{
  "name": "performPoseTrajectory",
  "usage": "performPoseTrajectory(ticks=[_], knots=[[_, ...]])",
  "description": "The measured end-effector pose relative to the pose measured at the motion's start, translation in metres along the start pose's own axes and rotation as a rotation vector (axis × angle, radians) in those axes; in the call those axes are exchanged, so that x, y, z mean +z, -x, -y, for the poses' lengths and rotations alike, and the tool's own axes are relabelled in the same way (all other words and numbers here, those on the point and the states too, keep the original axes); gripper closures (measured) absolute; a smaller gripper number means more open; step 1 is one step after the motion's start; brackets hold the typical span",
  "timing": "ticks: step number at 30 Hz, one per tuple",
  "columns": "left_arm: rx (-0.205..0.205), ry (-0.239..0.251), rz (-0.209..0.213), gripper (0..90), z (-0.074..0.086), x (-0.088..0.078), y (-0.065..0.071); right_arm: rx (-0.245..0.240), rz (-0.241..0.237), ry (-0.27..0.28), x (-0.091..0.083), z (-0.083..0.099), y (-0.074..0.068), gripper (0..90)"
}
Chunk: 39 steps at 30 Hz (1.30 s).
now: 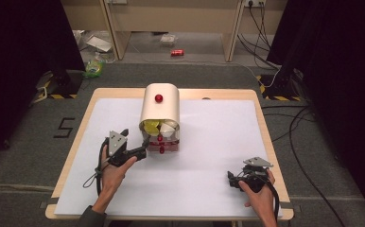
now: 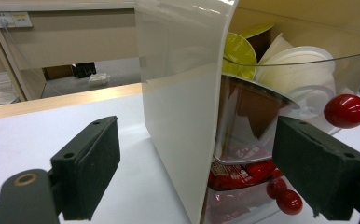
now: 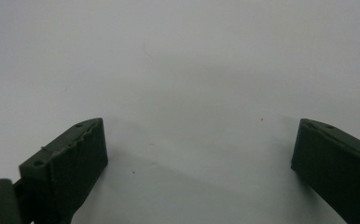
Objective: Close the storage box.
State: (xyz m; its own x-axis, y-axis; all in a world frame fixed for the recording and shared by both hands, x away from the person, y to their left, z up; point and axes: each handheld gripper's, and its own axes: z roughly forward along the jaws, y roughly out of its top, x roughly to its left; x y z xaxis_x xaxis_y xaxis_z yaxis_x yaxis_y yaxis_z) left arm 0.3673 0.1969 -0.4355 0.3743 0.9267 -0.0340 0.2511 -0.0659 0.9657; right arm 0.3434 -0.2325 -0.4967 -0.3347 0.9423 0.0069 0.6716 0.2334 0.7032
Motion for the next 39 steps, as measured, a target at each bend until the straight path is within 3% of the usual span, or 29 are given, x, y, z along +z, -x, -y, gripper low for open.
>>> performPoseTrajectory(ticks=[10,15,39], knots=[[0.003,-0.005,0.001,15.1,-0.001,0.000,0.000,0.000,0.000,0.000,0.000,0.000,0.000,3.7],[-0.004,-0.012,0.021,16.7,-0.001,-0.002,0.001,0.000,0.000,0.000,0.000,0.000,0.000,3.7],[-0.020,-0.025,0.062,15.5,0.002,-0.020,-0.002,0.001,0.000,-0.001,0.000,0.000,0.000,3.7]])
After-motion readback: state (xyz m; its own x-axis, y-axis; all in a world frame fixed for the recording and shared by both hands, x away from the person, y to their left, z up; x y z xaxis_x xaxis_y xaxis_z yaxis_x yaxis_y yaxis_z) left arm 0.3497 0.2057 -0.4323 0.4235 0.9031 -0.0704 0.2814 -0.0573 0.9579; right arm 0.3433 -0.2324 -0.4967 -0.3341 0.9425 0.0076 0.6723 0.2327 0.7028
